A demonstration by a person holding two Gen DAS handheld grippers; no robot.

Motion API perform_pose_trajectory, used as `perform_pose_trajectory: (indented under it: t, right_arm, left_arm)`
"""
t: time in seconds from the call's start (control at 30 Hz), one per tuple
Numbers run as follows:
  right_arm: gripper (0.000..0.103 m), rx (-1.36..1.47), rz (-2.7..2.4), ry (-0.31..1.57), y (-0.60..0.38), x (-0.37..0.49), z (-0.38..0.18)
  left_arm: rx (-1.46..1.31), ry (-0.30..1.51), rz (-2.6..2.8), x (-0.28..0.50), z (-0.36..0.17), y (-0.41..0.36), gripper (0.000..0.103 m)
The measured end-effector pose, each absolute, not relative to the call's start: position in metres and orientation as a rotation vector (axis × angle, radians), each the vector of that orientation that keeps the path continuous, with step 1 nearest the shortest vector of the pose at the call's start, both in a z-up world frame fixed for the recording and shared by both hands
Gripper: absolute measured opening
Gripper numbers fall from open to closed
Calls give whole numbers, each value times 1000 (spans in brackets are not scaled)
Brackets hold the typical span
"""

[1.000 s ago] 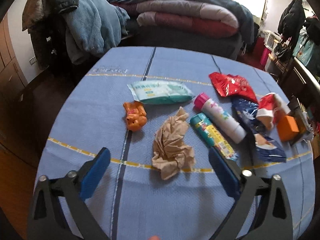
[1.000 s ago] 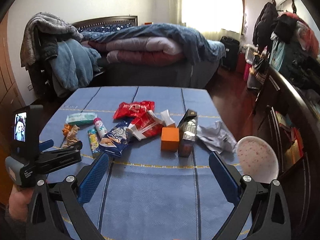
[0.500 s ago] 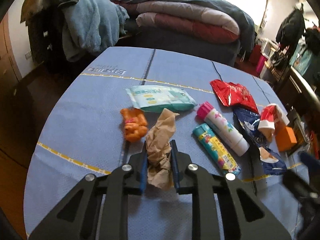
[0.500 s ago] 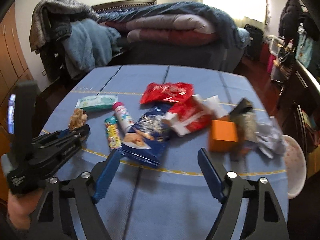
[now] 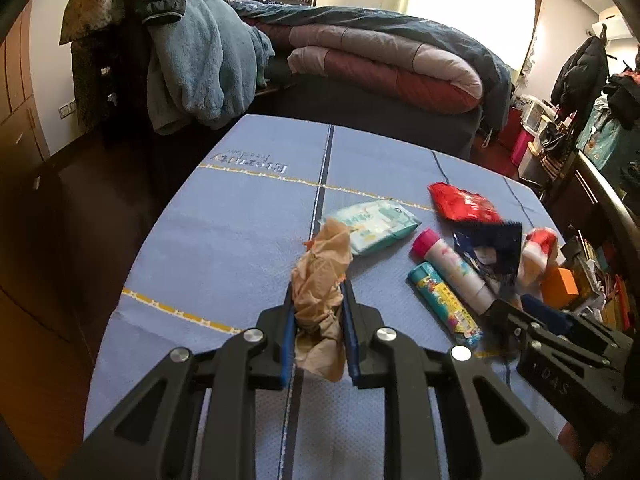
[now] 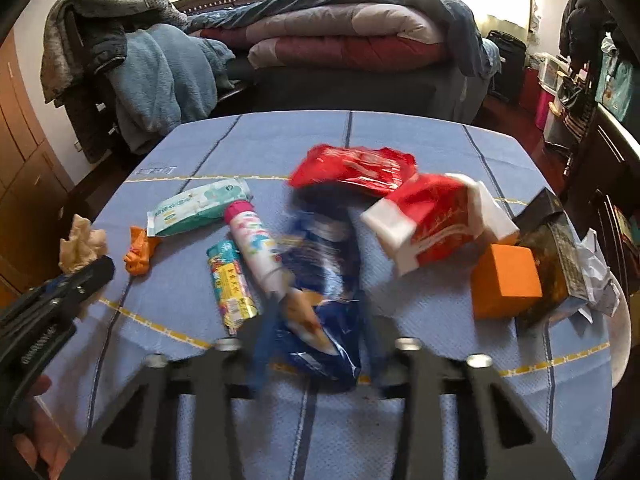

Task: Collect trash
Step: 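Carry the brown paper and blue bag over the pink-dotted wastebasket with both tools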

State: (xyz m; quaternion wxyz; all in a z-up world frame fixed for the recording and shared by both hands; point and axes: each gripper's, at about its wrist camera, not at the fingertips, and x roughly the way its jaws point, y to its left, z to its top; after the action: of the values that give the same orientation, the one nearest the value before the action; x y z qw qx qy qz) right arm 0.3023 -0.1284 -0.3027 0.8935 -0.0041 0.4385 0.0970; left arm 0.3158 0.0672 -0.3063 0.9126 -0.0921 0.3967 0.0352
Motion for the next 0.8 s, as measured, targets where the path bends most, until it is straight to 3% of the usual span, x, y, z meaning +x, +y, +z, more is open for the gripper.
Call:
perform_pose_trajectory:
  t: [0.17, 0.57, 0.8]
  right_arm:
    - [23, -1, 213, 887, -139, 288, -294]
    - [22, 90, 279, 809, -180, 239, -250]
    - [22, 192, 197, 761, -241, 214, -234]
  left_arm:
    - [-197, 796, 49, 309, -296, 61, 22]
    - [-214, 678, -101, 260, -250, 33, 22]
    - [-143, 634, -251, 255, -224, -29, 22]
